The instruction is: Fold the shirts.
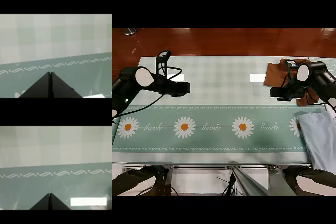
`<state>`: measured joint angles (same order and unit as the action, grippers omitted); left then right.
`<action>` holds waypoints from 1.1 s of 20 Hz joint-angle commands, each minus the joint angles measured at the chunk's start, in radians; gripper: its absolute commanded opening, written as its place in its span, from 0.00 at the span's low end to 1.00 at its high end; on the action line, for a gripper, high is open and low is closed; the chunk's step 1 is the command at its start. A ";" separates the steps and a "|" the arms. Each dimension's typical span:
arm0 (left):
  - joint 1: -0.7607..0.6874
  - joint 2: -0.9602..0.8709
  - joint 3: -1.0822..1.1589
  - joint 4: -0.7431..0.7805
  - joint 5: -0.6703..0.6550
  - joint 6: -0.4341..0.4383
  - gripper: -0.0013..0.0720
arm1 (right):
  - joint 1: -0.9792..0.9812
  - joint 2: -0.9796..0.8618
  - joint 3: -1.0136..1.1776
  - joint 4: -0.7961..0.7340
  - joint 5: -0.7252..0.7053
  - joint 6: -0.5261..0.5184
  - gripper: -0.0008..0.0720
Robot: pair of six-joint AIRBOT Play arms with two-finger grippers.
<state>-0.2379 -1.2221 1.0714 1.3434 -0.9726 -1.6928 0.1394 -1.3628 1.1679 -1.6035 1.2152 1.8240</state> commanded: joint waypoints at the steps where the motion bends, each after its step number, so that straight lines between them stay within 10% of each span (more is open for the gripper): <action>1: 0.000 -0.001 0.000 0.000 0.000 0.000 0.05 | 0.000 0.000 0.000 0.000 0.000 0.000 0.05; 15: 0.000 -0.001 0.000 0.000 0.000 0.000 0.05 | 0.000 0.000 0.000 0.000 -0.006 0.000 0.05; 22: 0.000 -0.002 0.000 0.000 0.095 0.000 0.05 | 0.000 -0.001 0.000 -0.050 -0.286 -0.001 0.05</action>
<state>-0.2379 -1.2232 1.0714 1.3437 -0.9405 -1.6928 0.1394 -1.3640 1.1679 -1.6356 1.0477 1.8244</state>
